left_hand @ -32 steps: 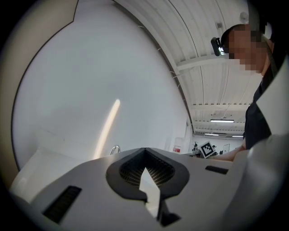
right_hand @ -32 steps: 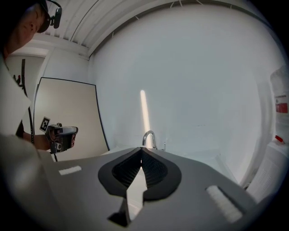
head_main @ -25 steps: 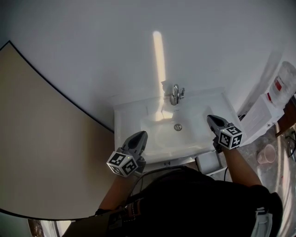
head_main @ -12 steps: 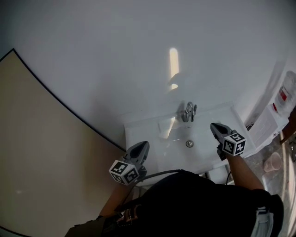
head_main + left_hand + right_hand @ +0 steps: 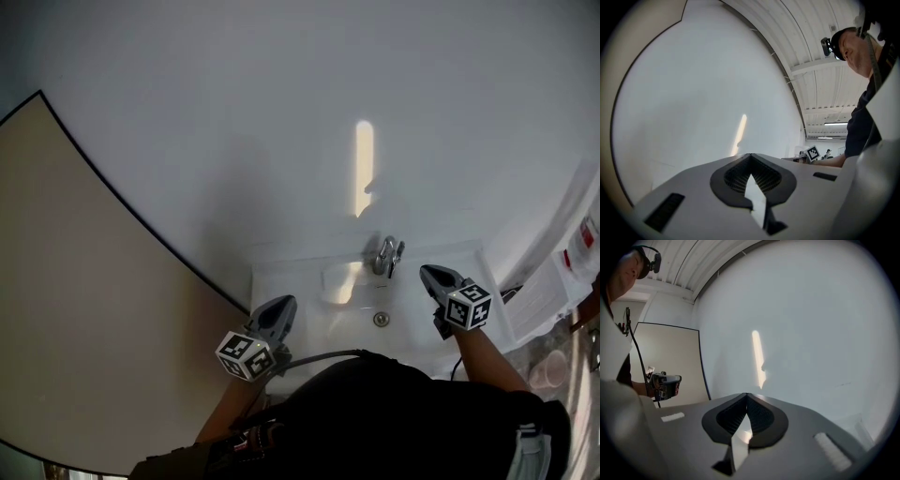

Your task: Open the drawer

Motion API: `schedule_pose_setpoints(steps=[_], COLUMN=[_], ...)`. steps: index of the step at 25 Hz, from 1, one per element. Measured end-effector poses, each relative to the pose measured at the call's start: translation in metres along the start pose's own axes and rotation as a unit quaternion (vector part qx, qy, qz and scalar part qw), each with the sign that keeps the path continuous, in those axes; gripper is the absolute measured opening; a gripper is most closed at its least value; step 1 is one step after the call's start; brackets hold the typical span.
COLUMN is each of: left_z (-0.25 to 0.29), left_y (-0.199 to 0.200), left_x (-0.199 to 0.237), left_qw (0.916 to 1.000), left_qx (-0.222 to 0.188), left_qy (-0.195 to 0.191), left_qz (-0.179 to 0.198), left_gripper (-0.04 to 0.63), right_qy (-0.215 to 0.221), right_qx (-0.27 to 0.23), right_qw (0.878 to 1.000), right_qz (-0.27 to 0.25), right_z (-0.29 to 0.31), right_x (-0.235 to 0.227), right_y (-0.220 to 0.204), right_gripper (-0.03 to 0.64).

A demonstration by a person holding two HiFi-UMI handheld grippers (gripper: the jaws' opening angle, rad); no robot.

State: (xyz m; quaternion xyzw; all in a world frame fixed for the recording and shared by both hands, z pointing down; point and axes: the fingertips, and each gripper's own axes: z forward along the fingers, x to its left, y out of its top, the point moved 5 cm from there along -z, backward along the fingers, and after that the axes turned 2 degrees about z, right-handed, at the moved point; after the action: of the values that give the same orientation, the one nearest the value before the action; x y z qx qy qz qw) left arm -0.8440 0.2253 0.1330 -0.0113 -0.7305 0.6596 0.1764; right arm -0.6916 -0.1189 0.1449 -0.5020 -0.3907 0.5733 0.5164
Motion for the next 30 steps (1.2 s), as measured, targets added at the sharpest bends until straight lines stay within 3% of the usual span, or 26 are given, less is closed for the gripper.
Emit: schedule_pose_setpoints(steps=[7,12,19,30], left_z=[0.024,0.035,0.034,0.039], left_y=[-0.001,-0.007,-0.003,-0.007], left_x=[-0.016,-0.014,-0.008,-0.004], left_qw=[0.9992,0.999,0.9986,0.9993], left_qx=[-0.005,-0.02,-0.018,-0.019], left_qy=[0.04,0.036,0.047,0.03], left_qz=[-0.003,-0.017,-0.012,-0.015], left_gripper=[0.0,0.0,0.0,0.0], right_qy=[0.052,0.082,0.078,0.068], right_qx=[0.012,-0.007,-0.01,-0.002], right_qw=[0.999,0.997,0.997,0.998], right_qz=[0.003,0.004,0.014,0.002], right_z=[0.024,0.035,0.041,0.039], right_x=[-0.033,-0.033,-0.035,-0.033], right_y=[0.009,0.021,0.019,0.016], right_gripper=[0.002,0.002,0.002,0.0])
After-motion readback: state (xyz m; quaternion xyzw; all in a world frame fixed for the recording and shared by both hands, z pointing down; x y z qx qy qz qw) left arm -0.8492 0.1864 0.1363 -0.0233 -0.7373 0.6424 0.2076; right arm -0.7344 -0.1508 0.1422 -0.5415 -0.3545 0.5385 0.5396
